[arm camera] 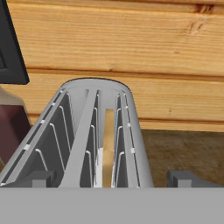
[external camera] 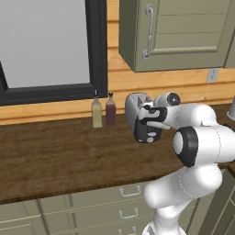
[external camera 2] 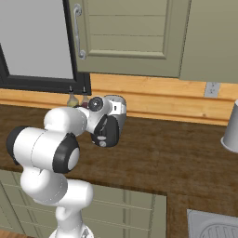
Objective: Start the toaster. Once the lever pops up, take the bread to the plate on the dining counter.
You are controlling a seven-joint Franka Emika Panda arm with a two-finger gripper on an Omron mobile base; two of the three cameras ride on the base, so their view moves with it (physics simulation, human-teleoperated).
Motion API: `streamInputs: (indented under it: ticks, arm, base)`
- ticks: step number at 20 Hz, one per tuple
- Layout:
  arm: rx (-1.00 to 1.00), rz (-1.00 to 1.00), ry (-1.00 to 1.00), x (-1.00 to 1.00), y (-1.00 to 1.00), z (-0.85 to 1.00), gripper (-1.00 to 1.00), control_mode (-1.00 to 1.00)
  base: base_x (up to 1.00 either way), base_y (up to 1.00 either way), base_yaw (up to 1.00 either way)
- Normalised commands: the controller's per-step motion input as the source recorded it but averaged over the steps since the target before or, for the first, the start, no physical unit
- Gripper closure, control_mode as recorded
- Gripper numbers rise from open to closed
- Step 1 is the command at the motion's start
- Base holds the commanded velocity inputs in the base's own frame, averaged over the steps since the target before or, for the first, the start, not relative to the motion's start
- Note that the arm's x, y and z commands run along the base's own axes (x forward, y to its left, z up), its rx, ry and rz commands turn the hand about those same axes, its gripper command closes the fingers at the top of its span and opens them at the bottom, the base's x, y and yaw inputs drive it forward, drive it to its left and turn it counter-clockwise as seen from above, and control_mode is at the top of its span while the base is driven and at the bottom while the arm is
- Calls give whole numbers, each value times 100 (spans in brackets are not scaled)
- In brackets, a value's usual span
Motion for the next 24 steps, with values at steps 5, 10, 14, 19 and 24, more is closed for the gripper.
streamInputs:
  ticks: [5,10,14,19,24]
  arm:
    - [0,0,0,0,0,0,-100,-100]
    - [0,0,0,0,0,0,-100,-100]
    - [0,0,0,0,0,0,-100,-100]
    - [0,0,0,0,0,0,-100,-100]
    - [0,0,0,0,0,0,-100,-100]
  base:
    - [0,0,0]
    - [0,0,0]
    - [0,0,0]
    - [0,0,0]
    - [0,0,0]
